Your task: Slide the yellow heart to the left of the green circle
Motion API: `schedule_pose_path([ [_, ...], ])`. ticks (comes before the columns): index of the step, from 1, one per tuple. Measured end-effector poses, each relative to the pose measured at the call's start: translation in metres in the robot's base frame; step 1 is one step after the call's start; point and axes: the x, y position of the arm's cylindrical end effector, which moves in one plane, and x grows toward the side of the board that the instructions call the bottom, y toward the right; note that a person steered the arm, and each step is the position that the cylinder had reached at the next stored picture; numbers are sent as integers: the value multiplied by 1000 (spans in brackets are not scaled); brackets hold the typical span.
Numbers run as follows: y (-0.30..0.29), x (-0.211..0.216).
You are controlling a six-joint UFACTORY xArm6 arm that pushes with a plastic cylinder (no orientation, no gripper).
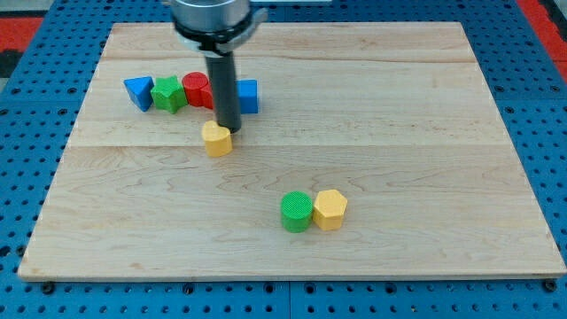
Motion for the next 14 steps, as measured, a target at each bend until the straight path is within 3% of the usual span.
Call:
schedule_pose_path([
  [3, -26, 58],
  [4, -61, 40],
  [6, -3, 96],
  [7, -13, 95],
  [8, -66, 96],
  [9, -29, 136],
  [10, 16, 136],
  [12, -9, 141],
  [14, 34, 85],
])
